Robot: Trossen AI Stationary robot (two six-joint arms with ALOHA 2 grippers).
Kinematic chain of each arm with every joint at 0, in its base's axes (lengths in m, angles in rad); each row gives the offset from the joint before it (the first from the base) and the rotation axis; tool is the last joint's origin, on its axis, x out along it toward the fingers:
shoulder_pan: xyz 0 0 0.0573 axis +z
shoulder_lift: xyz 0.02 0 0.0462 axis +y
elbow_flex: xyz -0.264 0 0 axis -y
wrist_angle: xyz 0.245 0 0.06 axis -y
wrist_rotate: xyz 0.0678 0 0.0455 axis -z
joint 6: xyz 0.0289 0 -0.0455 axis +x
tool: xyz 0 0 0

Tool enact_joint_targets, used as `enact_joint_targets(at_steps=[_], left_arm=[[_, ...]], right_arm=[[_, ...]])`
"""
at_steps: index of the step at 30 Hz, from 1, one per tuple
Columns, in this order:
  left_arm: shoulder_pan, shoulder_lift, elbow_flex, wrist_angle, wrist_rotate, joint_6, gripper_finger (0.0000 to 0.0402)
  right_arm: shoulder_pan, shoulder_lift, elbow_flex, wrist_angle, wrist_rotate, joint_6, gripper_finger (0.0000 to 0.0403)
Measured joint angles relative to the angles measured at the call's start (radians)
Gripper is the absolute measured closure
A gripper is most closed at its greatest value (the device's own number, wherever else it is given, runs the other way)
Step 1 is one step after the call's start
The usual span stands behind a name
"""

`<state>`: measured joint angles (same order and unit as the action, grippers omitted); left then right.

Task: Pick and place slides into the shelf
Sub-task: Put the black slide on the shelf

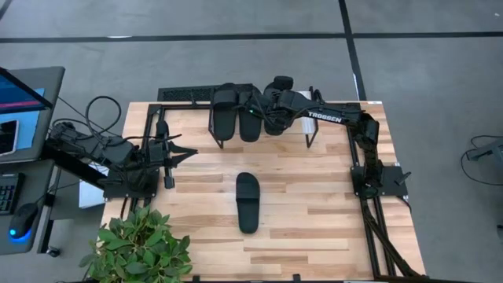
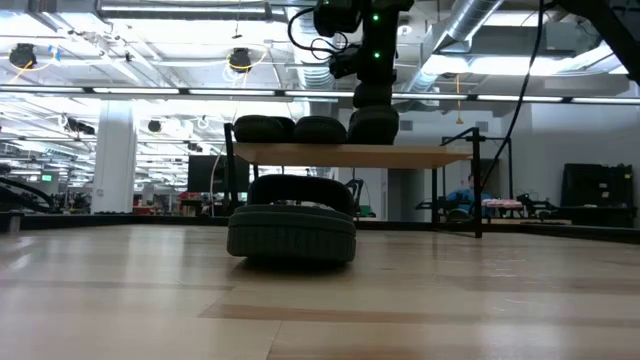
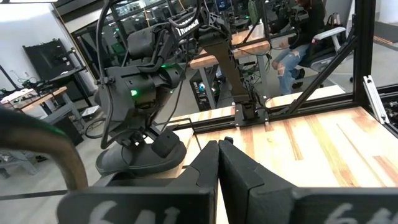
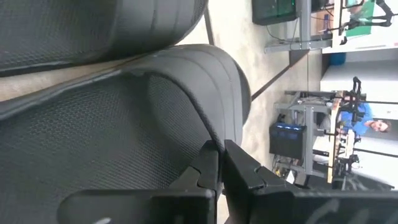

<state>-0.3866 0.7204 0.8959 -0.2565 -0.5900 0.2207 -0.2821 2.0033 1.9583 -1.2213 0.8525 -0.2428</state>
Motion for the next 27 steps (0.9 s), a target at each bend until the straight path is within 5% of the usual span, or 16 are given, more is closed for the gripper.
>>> enact_joint_targets(at_steps=[11, 27], left_arm=[[0.000, 0.000, 0.000, 0.000, 0.000, 0.000, 0.0401], [0.000, 0.000, 0.000, 0.000, 0.000, 0.000, 0.0401]], right_arm=[[0.002, 0.000, 0.000, 0.001, -0.015, 0.034, 0.0400], [-0.016, -0.001, 0.000, -0.022, -0.153, 0.026, 0.0343]])
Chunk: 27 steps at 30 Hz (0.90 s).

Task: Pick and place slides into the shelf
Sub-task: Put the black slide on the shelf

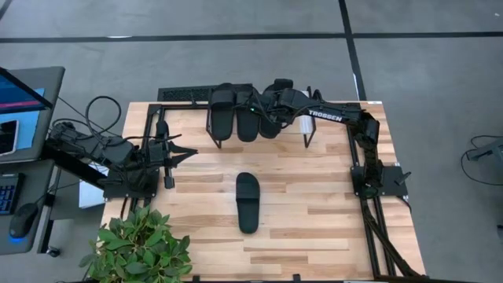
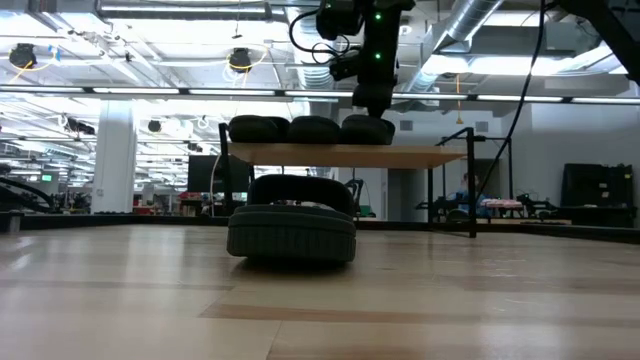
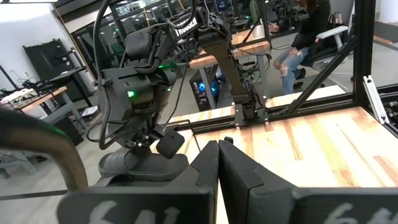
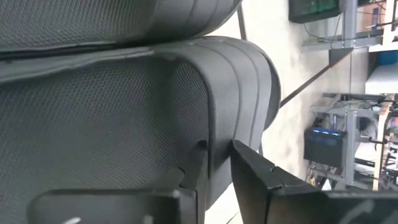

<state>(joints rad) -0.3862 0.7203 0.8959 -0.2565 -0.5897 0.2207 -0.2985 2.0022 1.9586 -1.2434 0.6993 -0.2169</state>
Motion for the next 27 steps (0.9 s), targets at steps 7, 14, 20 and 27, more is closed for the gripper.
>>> enact_joint_targets(at_steps=[7, 14, 20, 27], left_arm=[[0.000, 0.000, 0.000, 0.000, 0.000, 0.000, 0.0401], [0.000, 0.000, 0.000, 0.000, 0.000, 0.000, 0.0401], [0.000, 0.000, 0.000, 0.001, 0.000, 0.000, 0.0401], [0.000, 0.000, 0.000, 0.001, 0.000, 0.000, 0.0401]], right_arm=[[0.000, 0.000, 0.000, -0.006, 0.001, -0.033, 0.0342], [0.003, 0.000, 0.000, -0.006, 0.005, -0.099, 0.0342], [0.003, 0.000, 0.000, 0.003, 0.008, -0.153, 0.0342], [0.003, 0.000, 0.000, 0.078, 0.013, -0.235, 0.0342]])
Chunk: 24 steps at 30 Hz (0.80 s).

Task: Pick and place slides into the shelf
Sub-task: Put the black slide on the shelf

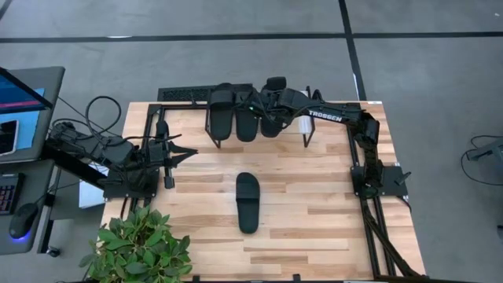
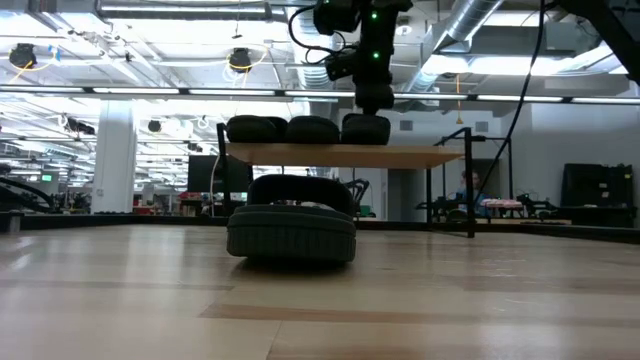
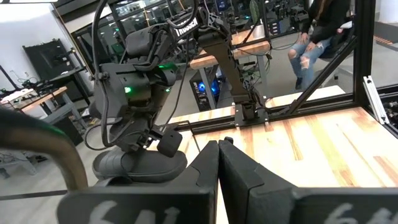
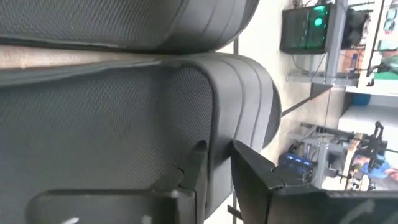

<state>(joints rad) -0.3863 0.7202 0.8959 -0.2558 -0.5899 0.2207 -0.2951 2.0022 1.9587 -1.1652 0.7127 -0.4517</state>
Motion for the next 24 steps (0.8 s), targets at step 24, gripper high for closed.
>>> enact_joint_targets(at_steps=[24], left_arm=[[0.000, 0.000, 0.000, 0.000, 0.000, -0.008, 0.0402]], right_arm=[[0.000, 0.000, 0.000, -0.006, -0.041, 0.010, 0.0342]])
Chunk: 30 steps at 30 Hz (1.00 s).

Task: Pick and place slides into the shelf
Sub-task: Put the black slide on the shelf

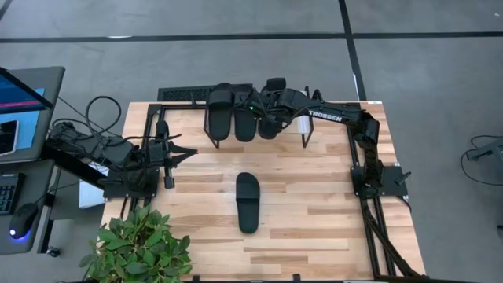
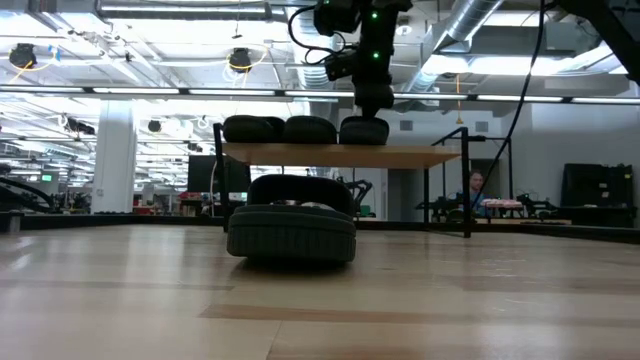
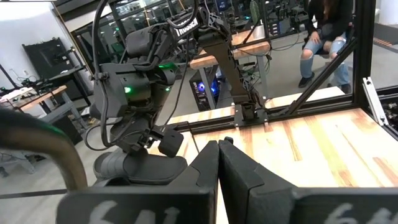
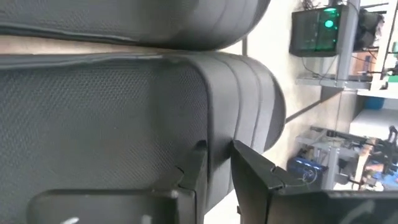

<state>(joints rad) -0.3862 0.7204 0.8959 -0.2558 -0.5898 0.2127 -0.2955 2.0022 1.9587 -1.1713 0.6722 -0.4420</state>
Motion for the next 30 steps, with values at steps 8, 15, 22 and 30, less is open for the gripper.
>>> enact_joint_targets(at_steps=[8, 15, 22, 30], left_arm=[[0.000, 0.000, 0.000, 0.000, 0.000, 0.000, 0.0401], [0.000, 0.000, 0.000, 0.009, 0.000, 0.000, 0.0401], [0.000, 0.000, 0.000, 0.041, 0.000, 0.009, 0.0401], [0.000, 0.000, 0.000, 0.049, -0.025, 0.045, 0.0401]], right_arm=[[0.001, 0.000, 0.000, -0.002, -0.047, 0.000, 0.0326], [0.001, 0.000, 0.000, 0.001, -0.008, 0.016, 0.0245], [0.018, 0.000, 0.000, -0.006, 0.161, 0.083, 0.0178], [0.057, -0.037, 0.041, -0.024, 0.179, 0.055, 0.0168]])
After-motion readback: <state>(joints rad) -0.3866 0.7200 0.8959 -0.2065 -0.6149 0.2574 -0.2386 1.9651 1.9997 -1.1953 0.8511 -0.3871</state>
